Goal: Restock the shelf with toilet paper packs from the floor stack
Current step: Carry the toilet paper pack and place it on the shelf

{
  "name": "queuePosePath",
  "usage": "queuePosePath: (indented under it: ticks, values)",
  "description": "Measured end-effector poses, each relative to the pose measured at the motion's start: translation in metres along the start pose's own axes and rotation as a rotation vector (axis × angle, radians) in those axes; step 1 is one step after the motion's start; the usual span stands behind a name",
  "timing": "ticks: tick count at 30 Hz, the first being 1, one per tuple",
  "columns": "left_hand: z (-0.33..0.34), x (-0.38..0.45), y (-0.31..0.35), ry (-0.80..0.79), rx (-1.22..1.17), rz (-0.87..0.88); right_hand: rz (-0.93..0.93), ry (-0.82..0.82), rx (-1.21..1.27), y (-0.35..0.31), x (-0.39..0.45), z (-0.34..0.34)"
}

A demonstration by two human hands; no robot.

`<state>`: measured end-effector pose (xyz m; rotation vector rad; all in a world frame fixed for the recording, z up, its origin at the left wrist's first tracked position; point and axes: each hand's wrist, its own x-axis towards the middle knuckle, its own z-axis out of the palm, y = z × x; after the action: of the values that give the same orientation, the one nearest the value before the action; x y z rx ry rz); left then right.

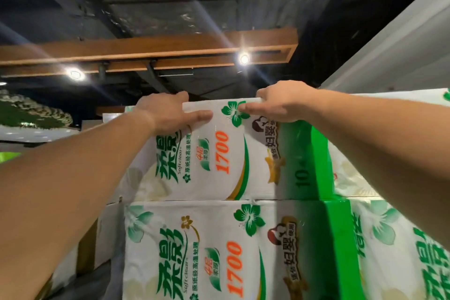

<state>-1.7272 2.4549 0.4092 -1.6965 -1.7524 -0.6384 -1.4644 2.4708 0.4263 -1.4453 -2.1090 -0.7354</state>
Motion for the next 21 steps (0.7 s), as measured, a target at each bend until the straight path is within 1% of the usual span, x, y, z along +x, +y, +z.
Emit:
queuePosePath:
  ticks: [3,4,6,9,12,16,21]
  values:
    - [0.016,-0.01,0.005,0.205,0.085,-0.041,-0.039,0.122,-0.087,0.003,-0.002,0.013]
    - [0.021,-0.014,0.007,0.234,0.09,-0.065,-0.058,0.177,-0.135,0.005,-0.003,0.017]
    - [0.028,-0.025,0.012,0.226,0.069,-0.098,-0.048,0.29,-0.225,0.006,-0.007,0.026]
    - [0.037,-0.047,0.021,0.166,0.013,-0.099,-0.021,0.328,-0.193,0.007,-0.024,0.044]
    - [0.044,-0.08,0.027,0.067,-0.002,-0.057,-0.053,0.242,-0.108,0.008,-0.065,0.057]
    - [0.039,-0.139,0.041,-0.079,0.019,-0.004,-0.033,0.082,-0.13,0.011,-0.142,0.063]
    - [0.007,-0.222,0.073,-0.168,0.004,0.035,0.033,-0.031,-0.115,0.017,-0.247,0.042]
